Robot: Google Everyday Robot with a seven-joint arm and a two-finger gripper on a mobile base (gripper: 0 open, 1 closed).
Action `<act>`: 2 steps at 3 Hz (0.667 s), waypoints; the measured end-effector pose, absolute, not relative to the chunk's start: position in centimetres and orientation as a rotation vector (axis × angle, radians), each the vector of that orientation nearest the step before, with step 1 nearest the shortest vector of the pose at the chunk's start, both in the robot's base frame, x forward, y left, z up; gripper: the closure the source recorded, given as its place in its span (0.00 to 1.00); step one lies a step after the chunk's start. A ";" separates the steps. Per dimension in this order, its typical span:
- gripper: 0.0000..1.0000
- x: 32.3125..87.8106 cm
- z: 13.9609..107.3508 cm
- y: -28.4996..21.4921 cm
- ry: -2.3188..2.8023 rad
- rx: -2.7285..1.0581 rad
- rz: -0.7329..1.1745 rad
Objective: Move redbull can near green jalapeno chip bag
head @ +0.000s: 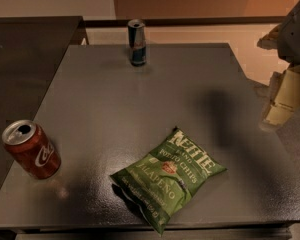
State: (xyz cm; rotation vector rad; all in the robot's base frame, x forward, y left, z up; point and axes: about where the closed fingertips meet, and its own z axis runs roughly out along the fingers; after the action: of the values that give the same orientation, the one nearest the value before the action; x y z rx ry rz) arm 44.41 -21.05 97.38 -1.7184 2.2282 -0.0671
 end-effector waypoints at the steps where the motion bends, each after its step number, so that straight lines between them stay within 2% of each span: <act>1: 0.00 46.8 96.4 -19.6 2.225 -1.685 -0.022; 2: 0.00 50.3 95.6 -18.6 2.221 -1.601 0.013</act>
Offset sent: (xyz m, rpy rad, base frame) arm 0.1036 0.0341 -0.0256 0.1749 -0.0548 -0.1081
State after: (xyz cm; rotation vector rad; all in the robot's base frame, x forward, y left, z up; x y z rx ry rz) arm 50.31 -18.57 95.62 -1.6014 2.2207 0.0132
